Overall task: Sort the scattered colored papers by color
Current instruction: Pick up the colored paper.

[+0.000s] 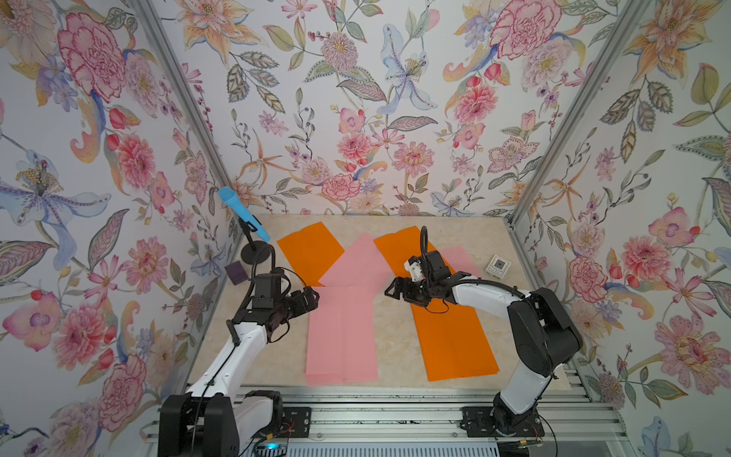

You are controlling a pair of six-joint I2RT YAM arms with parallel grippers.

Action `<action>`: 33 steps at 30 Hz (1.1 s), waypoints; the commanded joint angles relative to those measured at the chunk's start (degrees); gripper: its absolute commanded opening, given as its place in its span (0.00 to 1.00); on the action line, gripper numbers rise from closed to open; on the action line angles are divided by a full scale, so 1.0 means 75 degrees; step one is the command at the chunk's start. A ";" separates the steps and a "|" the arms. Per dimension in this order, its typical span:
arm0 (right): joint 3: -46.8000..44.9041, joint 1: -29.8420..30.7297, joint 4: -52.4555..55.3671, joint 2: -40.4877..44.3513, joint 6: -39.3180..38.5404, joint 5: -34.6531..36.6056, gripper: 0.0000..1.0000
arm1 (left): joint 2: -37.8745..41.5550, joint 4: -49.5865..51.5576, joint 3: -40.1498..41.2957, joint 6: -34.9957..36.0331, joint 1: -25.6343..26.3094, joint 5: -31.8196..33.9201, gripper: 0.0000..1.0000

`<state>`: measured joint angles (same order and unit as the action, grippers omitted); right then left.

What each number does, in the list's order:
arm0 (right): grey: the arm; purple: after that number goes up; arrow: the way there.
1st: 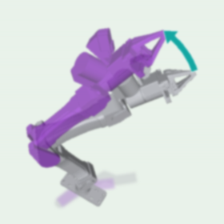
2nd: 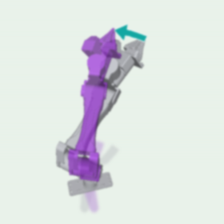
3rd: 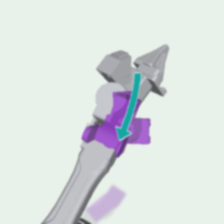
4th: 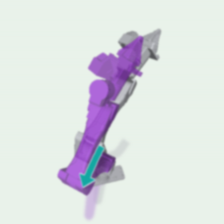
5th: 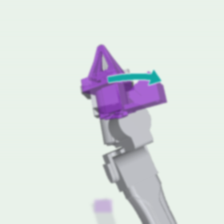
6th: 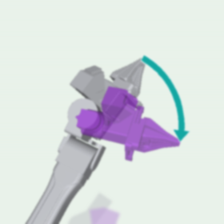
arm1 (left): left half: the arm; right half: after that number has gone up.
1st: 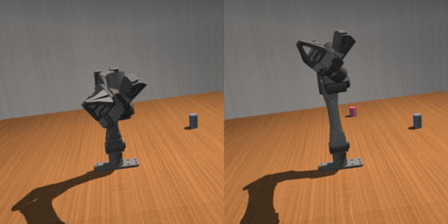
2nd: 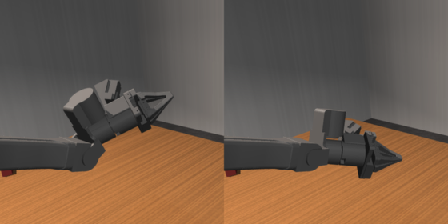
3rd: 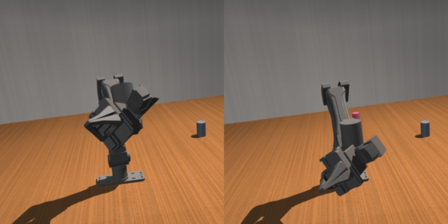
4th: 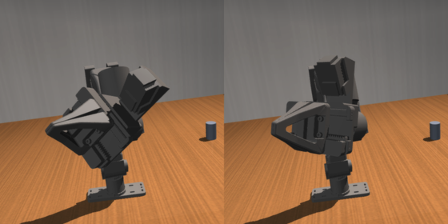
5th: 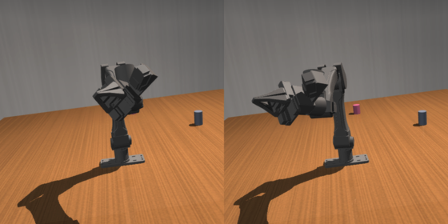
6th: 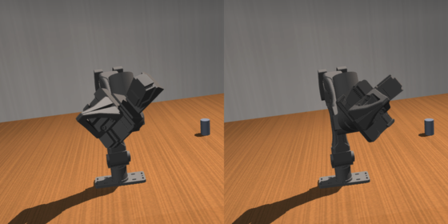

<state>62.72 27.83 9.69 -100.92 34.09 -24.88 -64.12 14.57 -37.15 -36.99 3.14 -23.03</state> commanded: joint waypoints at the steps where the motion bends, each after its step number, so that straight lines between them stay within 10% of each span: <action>1: 0.0724 -0.0558 0.0579 -0.0112 -0.0602 -0.0147 0.92 | -0.0166 -0.1027 -0.0107 -0.0236 0.0166 -0.0586 1.00; 15: 0.3988 -0.2467 0.1786 -0.2459 -0.1474 -0.0640 0.97 | -0.4292 -0.6310 -0.1942 -0.3012 0.2141 -0.1172 1.00; 33: 0.7153 -0.3534 0.2047 -0.5080 -0.1988 -0.2130 1.00 | -0.7944 -0.6391 -0.5231 -0.4003 0.3065 -0.1152 0.99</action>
<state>113.43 1.56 22.96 -135.74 20.12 -37.39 -121.82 -35.62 -72.77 -66.70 24.60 -31.44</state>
